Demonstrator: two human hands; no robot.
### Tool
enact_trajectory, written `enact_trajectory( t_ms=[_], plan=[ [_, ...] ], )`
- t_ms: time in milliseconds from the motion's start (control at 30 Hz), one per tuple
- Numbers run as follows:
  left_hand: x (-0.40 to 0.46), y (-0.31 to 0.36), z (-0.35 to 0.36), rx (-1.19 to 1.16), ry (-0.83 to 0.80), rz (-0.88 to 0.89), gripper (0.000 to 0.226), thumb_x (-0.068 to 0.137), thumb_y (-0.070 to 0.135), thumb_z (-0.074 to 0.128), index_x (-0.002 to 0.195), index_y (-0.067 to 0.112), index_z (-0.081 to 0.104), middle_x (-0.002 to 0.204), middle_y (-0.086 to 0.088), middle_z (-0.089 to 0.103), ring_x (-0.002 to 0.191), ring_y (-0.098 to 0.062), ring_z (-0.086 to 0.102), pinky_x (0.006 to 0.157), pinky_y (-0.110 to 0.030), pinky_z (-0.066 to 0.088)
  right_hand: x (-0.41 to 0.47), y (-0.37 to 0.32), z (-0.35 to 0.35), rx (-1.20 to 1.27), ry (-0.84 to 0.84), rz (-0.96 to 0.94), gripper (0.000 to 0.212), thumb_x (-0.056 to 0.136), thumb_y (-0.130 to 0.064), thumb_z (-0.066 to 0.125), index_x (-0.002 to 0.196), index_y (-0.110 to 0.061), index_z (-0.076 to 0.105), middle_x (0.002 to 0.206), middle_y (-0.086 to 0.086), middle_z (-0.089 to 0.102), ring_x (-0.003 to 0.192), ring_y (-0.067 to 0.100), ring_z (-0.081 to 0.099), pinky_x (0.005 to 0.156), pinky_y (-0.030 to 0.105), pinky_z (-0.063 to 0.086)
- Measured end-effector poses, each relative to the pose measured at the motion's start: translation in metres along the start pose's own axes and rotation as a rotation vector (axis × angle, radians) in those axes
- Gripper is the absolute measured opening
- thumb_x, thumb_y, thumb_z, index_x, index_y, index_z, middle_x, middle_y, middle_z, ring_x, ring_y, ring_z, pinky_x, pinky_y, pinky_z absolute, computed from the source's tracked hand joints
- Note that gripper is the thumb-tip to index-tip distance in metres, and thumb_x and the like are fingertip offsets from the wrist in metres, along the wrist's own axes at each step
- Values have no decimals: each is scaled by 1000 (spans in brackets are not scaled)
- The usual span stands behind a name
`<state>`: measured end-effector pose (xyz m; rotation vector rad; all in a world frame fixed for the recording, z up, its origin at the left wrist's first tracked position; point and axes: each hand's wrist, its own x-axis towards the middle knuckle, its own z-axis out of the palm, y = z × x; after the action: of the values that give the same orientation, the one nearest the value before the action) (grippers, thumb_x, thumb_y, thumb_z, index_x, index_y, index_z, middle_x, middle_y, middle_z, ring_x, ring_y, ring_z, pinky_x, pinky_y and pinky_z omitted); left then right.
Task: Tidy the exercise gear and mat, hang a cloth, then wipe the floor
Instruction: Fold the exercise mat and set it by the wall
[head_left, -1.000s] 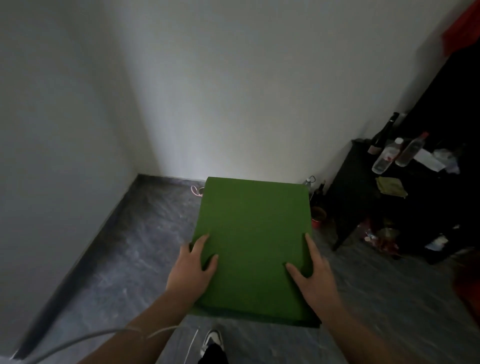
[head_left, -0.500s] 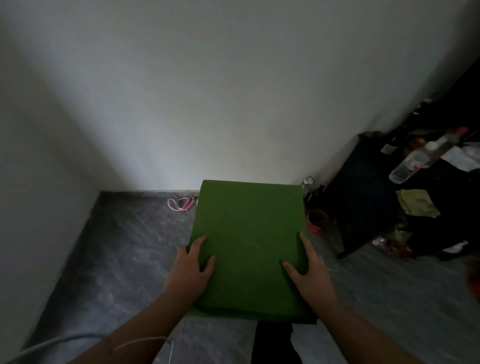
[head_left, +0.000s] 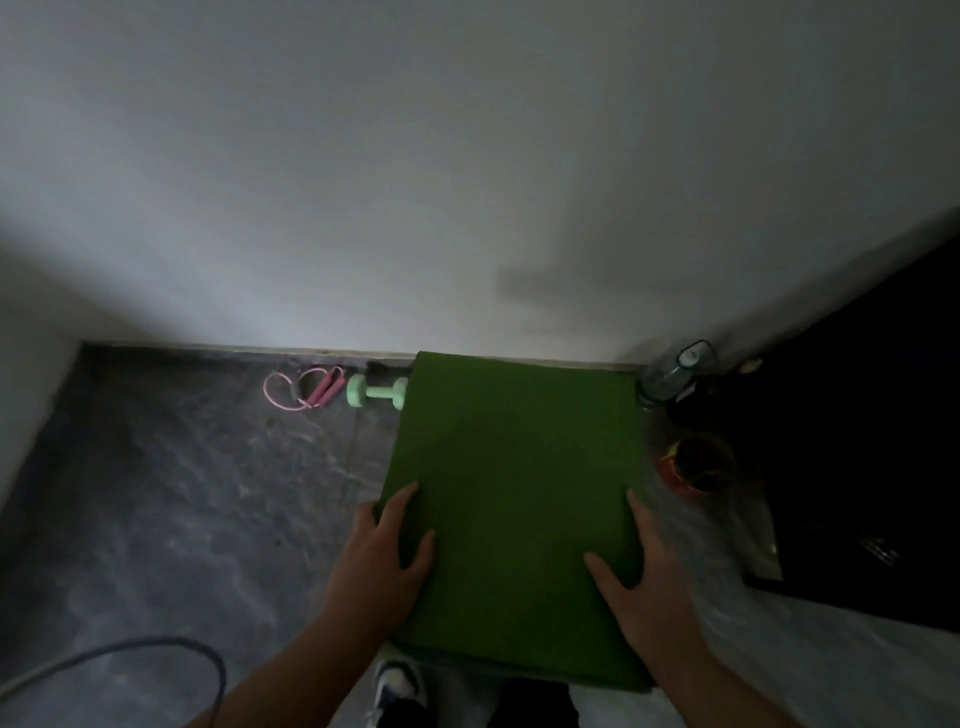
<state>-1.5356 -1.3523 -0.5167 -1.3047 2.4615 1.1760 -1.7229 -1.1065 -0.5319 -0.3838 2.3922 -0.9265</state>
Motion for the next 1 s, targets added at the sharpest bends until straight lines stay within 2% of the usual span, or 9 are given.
enact_trajectory(
  t_ms=[133,233,333,467,633,733,833,900,1000],
  plan=[
    [97,-53,82,16,26,32,67,89,42,63,147,40,30,130,-1,39,104,-18,55,87,-29,48,88,64,71,82,5,-9,88,82,-44,74,147,-58,15,157,-5,31,139,19,37,115,45,35],
    [164,-94,143,33,56,35,65,90,44,60,147,41,29,131,-1,39,108,-16,53,89,-29,48,157,120,123,61,20,-42,89,82,-36,77,144,-60,18,154,-4,36,137,15,37,116,40,33],
    [220,-135,199,29,100,28,65,91,45,58,148,41,27,133,-1,38,107,-13,50,87,-27,47,220,174,175,74,13,-65,90,79,-36,79,146,-58,23,151,-1,39,136,18,41,113,47,38],
    [278,-189,261,-15,151,45,65,89,39,63,147,38,32,128,-4,41,109,-21,55,88,-30,46,279,223,237,88,54,-124,90,79,-28,81,148,-48,27,149,-1,43,136,16,42,114,45,37],
    [330,-234,309,-18,164,63,66,89,37,64,147,35,34,129,-8,41,113,-26,53,94,-34,46,323,274,290,45,72,-112,89,80,-44,75,148,-56,20,150,0,40,138,18,40,114,47,37],
    [343,-244,325,2,161,78,66,90,40,63,148,35,32,131,-9,40,114,-28,54,94,-35,47,333,284,298,-42,72,-128,88,80,-55,69,150,-54,15,152,4,40,139,23,39,114,48,35],
    [346,-244,329,62,153,53,63,91,44,58,147,36,29,132,-10,39,115,-29,53,91,-38,49,336,283,301,-147,43,-93,89,82,-52,68,151,-48,12,146,13,45,132,30,45,110,49,39],
    [344,-240,330,184,168,29,60,93,47,51,148,33,30,135,-14,40,120,-34,50,95,-45,47,331,274,305,-254,75,-87,86,82,-61,57,153,-43,10,142,18,45,126,36,48,104,51,44],
    [343,-231,330,431,252,126,62,91,52,39,147,26,36,148,-21,36,135,-40,36,107,-55,34,325,256,305,-498,159,-143,86,82,-57,49,155,-24,18,156,19,25,136,43,34,108,54,39]
  ],
)
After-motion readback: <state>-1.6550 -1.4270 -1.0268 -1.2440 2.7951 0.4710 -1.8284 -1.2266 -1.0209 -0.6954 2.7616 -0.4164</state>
